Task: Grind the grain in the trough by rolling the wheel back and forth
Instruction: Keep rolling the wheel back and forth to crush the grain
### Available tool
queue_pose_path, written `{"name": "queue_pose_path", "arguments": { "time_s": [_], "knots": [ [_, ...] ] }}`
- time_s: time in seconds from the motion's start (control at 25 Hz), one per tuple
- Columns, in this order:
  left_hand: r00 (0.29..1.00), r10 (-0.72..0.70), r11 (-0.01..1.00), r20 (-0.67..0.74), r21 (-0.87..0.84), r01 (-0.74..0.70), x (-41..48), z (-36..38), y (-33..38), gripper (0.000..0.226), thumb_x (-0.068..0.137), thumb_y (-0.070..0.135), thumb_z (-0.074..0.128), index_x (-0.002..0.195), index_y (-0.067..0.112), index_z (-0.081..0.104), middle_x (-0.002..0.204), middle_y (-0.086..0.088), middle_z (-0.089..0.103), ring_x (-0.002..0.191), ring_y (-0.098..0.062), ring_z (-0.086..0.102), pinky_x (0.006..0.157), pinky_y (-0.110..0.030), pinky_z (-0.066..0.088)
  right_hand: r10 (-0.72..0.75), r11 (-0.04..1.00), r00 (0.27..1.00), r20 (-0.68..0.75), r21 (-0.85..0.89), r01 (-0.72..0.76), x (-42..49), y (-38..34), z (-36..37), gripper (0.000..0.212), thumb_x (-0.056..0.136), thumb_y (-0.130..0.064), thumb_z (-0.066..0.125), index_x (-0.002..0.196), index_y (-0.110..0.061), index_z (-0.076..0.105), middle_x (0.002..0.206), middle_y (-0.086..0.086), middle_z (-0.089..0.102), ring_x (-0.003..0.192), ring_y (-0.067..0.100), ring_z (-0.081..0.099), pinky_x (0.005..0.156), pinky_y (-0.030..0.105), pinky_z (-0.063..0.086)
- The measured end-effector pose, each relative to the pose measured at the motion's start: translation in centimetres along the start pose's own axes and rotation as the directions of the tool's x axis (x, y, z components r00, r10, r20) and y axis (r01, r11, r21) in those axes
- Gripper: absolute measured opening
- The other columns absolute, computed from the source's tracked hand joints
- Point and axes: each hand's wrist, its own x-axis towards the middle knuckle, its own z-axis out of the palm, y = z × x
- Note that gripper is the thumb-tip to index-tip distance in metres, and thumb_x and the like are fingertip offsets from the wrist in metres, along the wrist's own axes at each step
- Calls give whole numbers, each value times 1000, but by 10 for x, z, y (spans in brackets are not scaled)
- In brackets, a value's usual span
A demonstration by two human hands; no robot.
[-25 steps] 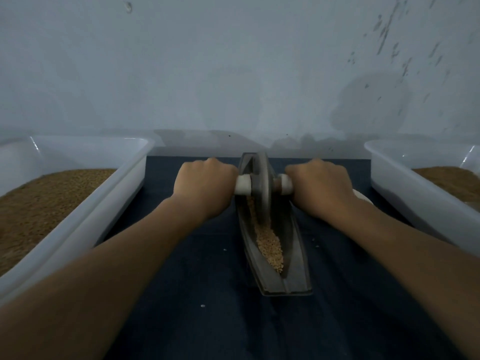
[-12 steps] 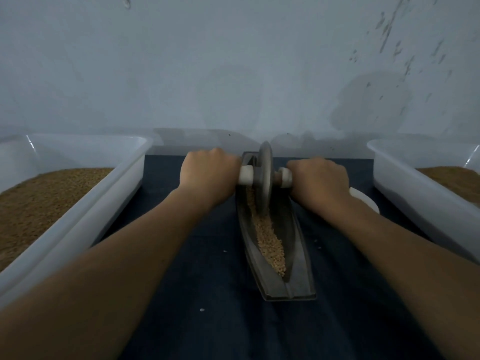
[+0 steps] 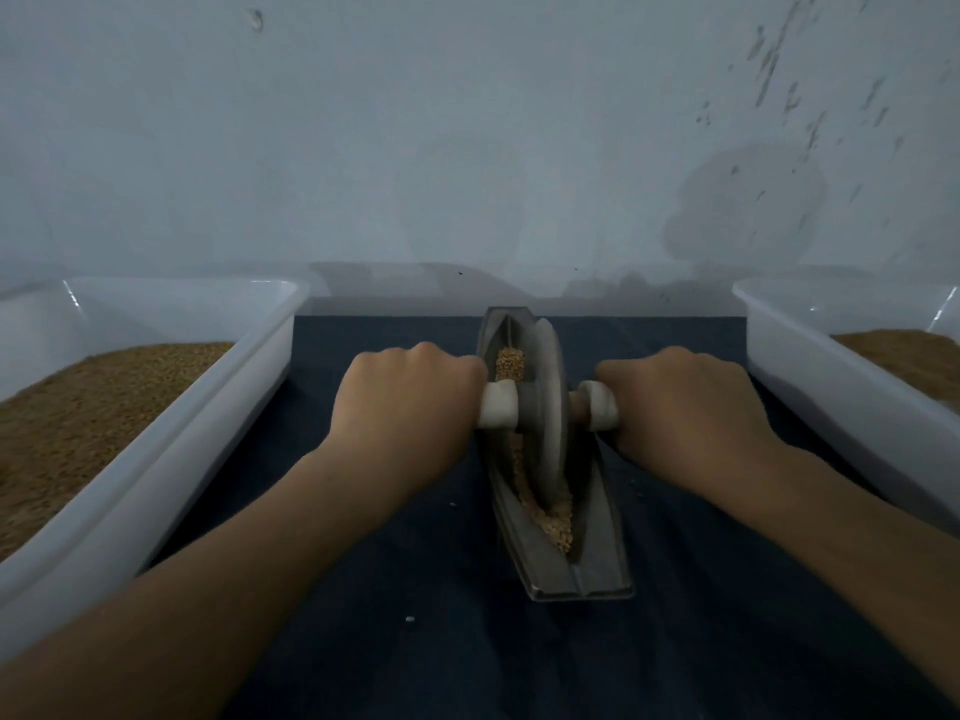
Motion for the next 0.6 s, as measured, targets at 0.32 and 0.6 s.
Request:
{"name": "queue_pose_path", "arguments": {
  "time_s": [0.32, 0.6],
  "knots": [
    [997, -49, 999, 56, -5, 49, 51, 14, -2, 10, 87, 24, 62, 97, 23, 61, 79, -3, 58, 69, -27, 59, 55, -35, 34, 117, 980, 985, 130, 142, -136, 54, -1, 24, 17, 86, -40, 63, 81, -32, 49, 86, 0, 63, 80, 30, 62, 62, 34, 41],
    [995, 47, 998, -85, -24, -49, -15, -11, -5, 55, 58, 33, 82, 72, 29, 29, 56, 9, 9, 44, -10, 3, 46, -21, 4, -47, 998, 998, -37, -43, 46, -8, 0, -18, 56, 56, -33, 83, 65, -35, 28, 51, -13, 20, 41, 9, 18, 49, 17, 6]
  ]
}}
